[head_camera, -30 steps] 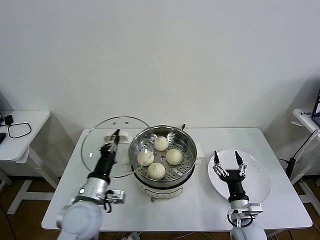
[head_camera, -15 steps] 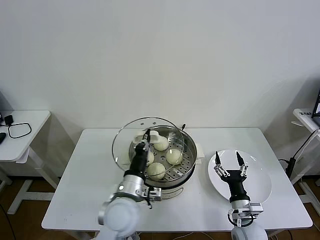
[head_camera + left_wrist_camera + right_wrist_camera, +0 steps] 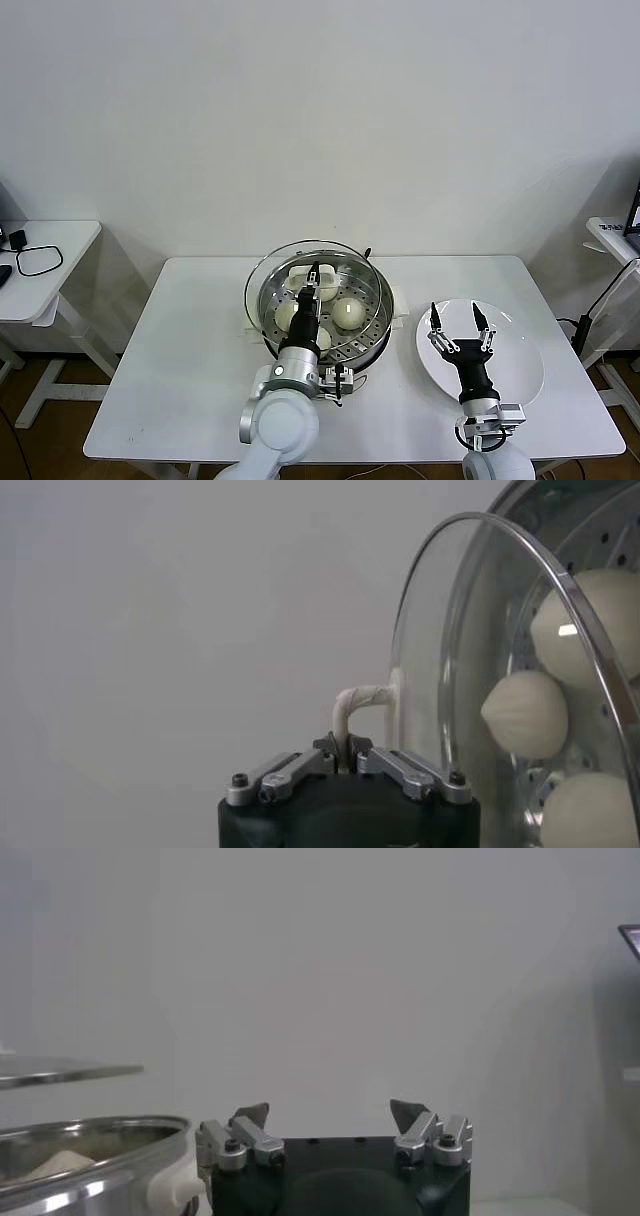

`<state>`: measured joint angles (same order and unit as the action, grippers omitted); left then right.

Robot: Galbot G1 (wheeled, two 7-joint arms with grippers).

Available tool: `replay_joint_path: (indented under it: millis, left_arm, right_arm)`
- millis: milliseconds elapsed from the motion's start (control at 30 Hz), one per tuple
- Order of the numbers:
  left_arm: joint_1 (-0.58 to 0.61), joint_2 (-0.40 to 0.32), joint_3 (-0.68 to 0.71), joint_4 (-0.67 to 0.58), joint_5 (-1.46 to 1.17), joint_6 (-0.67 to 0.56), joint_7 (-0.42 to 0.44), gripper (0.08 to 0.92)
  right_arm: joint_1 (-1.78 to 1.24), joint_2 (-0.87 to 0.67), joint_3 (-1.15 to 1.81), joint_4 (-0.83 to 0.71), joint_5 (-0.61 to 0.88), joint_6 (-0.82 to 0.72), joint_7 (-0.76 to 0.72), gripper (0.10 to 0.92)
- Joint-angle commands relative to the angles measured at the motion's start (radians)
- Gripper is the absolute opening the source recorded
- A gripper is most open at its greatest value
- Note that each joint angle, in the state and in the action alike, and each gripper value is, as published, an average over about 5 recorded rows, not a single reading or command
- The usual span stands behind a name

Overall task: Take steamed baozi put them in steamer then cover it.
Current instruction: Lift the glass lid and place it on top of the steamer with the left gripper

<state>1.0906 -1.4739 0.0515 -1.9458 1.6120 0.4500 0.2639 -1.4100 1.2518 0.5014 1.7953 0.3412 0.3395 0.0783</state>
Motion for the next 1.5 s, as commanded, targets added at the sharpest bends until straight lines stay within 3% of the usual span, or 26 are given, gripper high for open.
replay_joint_path:
  millis: [33, 800, 1500]
  left_arm:
    - [-0.007, -0.06, 0.022, 0.057, 0.045, 0.018, -0.011, 0.185]
    - [0.01, -0.106, 0.015, 0.113, 0.068, 0.0, -0.078, 0.185]
    - [0.027, -0.104, 0.001, 0.134, 0.068, -0.016, -0.107, 0.185]
  right_arm:
    - [0.001, 0.0, 0.0, -0.001, -0.002, -0.001, 0.0, 0.823]
    - [0.006, 0.004, -0.006, -0.02, -0.014, 0.001, -0.005, 0.823]
    - [0.014, 0.006, -0.017, -0.029, -0.02, 0.0, -0.007, 0.823]
